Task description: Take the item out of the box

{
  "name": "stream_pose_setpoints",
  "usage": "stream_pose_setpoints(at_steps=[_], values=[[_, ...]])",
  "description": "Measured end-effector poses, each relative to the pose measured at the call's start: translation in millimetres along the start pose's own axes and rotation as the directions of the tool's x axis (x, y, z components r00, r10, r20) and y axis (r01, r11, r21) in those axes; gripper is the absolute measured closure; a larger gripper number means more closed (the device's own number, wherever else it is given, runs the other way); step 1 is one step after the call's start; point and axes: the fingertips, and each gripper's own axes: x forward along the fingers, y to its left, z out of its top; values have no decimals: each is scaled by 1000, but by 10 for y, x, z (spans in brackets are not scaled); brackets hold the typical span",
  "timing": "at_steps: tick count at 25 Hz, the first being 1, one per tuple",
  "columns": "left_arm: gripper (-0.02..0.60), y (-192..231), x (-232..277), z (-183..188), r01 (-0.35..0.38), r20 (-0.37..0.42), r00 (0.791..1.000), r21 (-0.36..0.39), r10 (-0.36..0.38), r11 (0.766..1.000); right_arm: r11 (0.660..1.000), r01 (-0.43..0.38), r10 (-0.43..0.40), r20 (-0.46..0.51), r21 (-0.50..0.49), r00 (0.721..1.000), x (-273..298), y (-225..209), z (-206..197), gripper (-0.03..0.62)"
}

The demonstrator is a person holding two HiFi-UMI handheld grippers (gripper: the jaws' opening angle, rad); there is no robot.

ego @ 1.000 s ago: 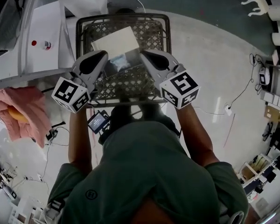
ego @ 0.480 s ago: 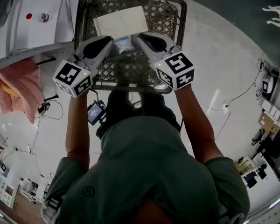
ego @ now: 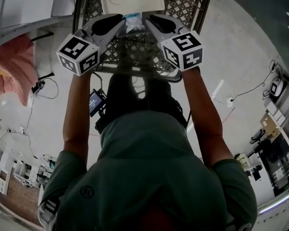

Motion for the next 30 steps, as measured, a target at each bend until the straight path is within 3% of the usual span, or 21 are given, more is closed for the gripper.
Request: stream_pose_setpoints(at_steps=[9, 18, 30], values=[[494, 308, 96, -493, 5, -52, 999, -59, -8, 998, 1000, -21, 21, -127, 6, 992, 546, -68, -526, 494], [456, 512, 221, -864, 15, -97, 995, -97, -25, 995, 1000, -24, 18, -277, -19, 961, 1026, -133, -968, 430], [423, 627, 248, -1031, 12, -105, 994, -126, -25, 992, 998, -1, -26, -483, -56, 875, 1359, -192, -1267, 416]])
